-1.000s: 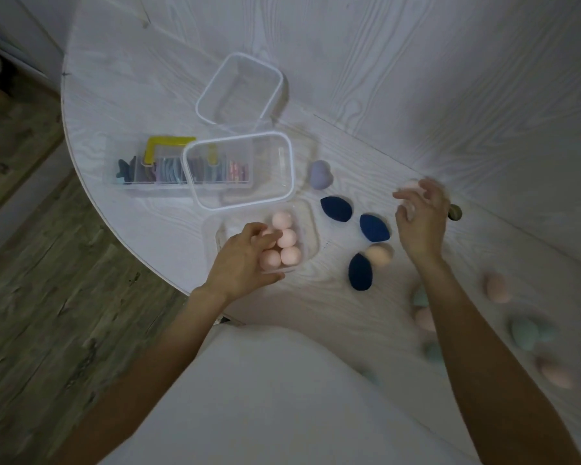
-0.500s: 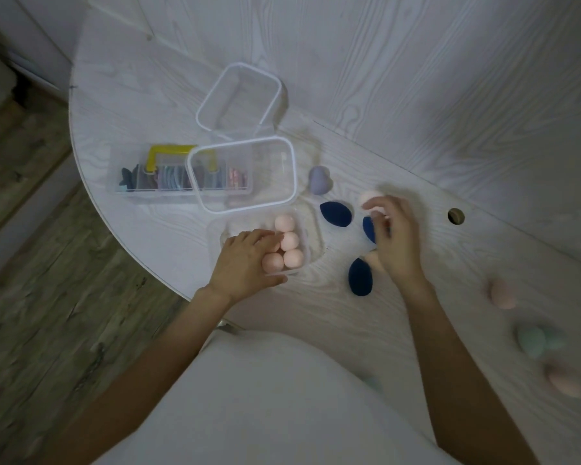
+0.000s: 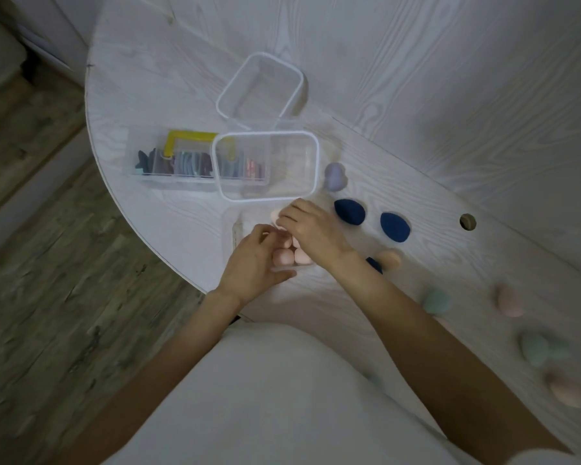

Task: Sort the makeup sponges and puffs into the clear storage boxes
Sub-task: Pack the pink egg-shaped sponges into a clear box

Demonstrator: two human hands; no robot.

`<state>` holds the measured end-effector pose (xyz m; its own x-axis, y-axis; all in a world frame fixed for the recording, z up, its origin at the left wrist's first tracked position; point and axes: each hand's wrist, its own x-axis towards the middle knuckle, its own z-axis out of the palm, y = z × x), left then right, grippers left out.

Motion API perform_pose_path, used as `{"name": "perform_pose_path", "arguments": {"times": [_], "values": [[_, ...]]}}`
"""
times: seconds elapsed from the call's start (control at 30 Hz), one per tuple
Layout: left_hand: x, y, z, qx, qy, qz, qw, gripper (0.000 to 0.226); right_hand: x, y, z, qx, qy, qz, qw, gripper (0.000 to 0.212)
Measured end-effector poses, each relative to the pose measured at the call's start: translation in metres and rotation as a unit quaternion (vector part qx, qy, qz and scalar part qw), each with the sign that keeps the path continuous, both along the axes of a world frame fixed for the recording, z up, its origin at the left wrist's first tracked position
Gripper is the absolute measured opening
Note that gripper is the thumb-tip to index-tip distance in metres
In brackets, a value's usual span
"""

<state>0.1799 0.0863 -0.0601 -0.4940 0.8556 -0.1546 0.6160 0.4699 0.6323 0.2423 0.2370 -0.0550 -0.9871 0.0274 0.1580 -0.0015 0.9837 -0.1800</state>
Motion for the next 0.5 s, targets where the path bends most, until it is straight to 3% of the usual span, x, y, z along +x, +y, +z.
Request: {"name": "perform_pose_path", "arguments": {"times": [0.27, 0.37, 0.5], "values": [[-0.003, -0.002, -0.009, -0.004, 0.027, -0.048, 0.998, 0.067, -0.005, -0.003, 0.009, 0.117, -0.142, -0.032, 0.982, 0.004], [-0.004, -0.001, -0.01, -0.013, 0.041, -0.058, 0.997, 0.07, -0.002, -0.004, 0.004, 0.051, -0.105, -0.054, 0.992, 0.008], [-0.003, -0.002, -0.002, 0.025, 0.025, -0.068, 0.997, 0.064, 0.011, -0.002, 0.005, -0.095, -0.063, -0.111, 0.987, 0.033]]}}
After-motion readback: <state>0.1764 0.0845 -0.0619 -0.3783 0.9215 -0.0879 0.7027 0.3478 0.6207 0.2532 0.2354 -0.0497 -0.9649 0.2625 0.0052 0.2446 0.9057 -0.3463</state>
